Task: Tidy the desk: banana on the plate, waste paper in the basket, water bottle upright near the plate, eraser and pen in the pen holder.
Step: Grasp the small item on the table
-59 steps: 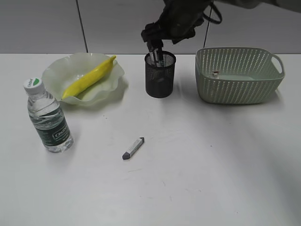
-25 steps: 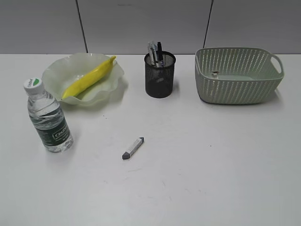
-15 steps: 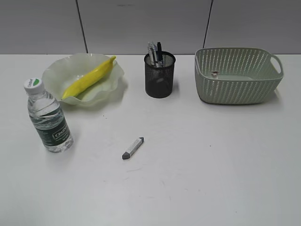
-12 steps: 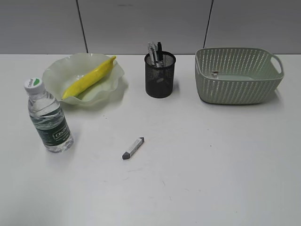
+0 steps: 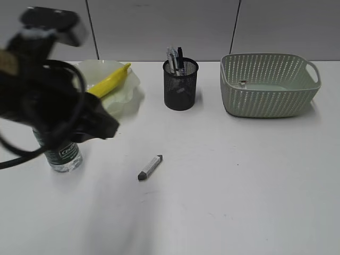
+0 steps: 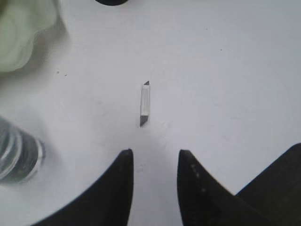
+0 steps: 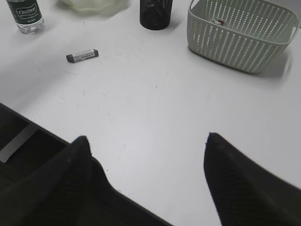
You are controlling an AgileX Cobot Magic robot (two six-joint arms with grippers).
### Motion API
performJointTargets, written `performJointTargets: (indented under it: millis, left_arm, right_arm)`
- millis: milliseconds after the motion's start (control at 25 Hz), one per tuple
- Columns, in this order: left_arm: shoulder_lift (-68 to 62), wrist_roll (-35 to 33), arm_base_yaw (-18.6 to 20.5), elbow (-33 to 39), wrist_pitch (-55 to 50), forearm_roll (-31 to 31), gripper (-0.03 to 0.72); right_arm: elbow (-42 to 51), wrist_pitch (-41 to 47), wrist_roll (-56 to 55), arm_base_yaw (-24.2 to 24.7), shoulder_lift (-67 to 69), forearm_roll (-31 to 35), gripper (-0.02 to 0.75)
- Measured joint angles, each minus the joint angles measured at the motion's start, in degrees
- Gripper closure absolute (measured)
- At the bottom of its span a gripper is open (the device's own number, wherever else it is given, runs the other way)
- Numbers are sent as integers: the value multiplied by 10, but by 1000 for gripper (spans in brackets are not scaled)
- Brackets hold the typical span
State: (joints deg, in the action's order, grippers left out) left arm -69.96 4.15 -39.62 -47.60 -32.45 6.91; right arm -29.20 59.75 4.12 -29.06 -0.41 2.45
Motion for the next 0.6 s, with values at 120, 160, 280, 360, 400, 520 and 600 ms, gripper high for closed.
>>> performJointTargets:
  millis: [120,160,280,360,400,520,600]
  left_arm:
    - [-123,-4,-32,-77,6,-23,440]
    - [-155,-5,-39,-98,5,-26,435]
    - [-255,-5,-46,-173,-21,-28,396]
    - [-317,-4,-46,-224,-51,-30,350]
    - [-345,-3,-46,-247,-64,-30,323]
    - [-413,-3,-46,-303,-88,-41,275]
    - [-447,-3,-46,-329,-98,-63,266]
  right_arm:
    - [0,-1,1,0,0,0,155]
    - [0,-1,1,0,0,0,155]
    - [0,-1,1,0,0,-2,155]
    - [0,-1,1,0,0,-2,155]
    - [0,-1,1,0,0,-2,155]
    - [0,-1,1,0,0,-2,155]
    - [0,-1,1,0,0,-3,155]
